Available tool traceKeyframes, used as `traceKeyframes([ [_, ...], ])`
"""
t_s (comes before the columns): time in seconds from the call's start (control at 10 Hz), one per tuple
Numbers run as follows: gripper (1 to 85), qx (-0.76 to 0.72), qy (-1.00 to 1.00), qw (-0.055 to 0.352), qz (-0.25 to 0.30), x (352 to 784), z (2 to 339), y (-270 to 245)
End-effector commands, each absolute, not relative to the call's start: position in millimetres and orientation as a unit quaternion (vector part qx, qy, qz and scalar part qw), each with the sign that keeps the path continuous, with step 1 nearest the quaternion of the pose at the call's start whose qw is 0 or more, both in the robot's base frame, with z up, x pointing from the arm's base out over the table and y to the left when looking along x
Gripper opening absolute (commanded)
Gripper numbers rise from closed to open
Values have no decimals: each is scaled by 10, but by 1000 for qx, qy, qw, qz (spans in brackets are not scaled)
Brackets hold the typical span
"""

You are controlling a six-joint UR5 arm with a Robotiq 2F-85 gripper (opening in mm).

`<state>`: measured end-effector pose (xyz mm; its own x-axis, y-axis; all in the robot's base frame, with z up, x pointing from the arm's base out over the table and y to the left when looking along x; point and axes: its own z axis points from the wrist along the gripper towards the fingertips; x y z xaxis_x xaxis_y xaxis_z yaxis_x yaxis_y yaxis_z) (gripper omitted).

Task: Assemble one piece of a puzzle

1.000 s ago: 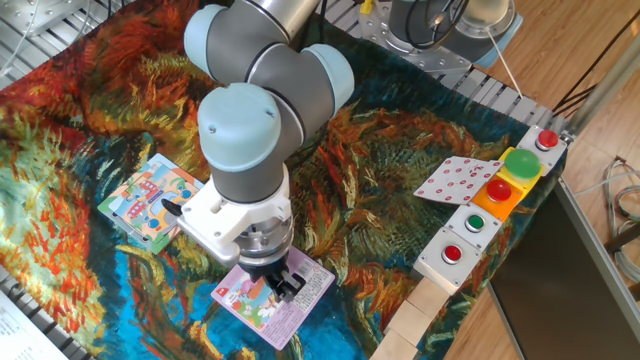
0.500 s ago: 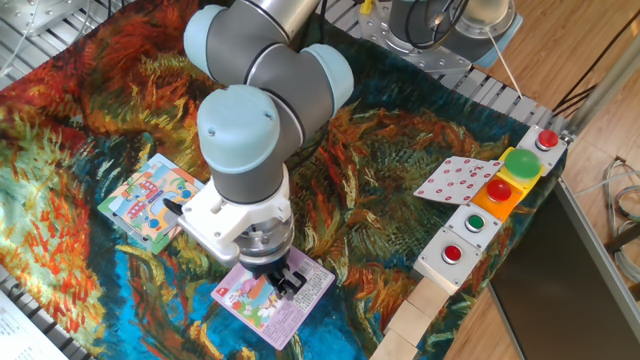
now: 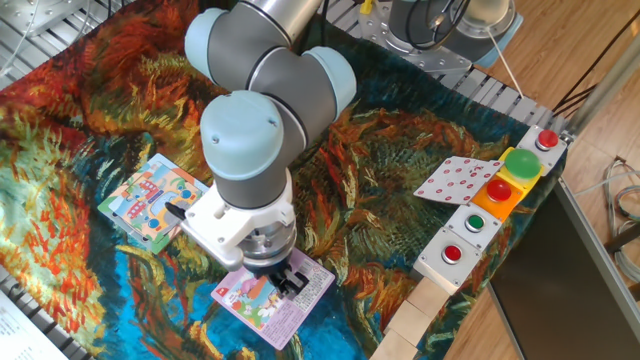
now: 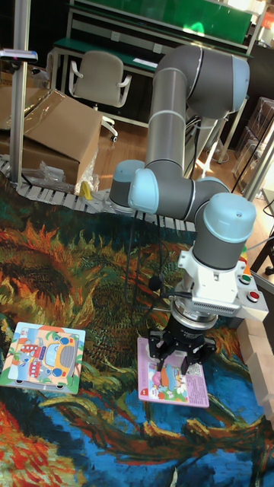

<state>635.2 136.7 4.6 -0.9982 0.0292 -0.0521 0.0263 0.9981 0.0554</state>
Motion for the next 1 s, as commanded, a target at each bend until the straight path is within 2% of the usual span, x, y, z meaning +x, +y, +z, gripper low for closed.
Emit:
traceKeyframes([
  [0.0,497,12,999,25,26,6366,59,1365],
  [0.9,487,-2,1000,24,20,6405,27,1356],
])
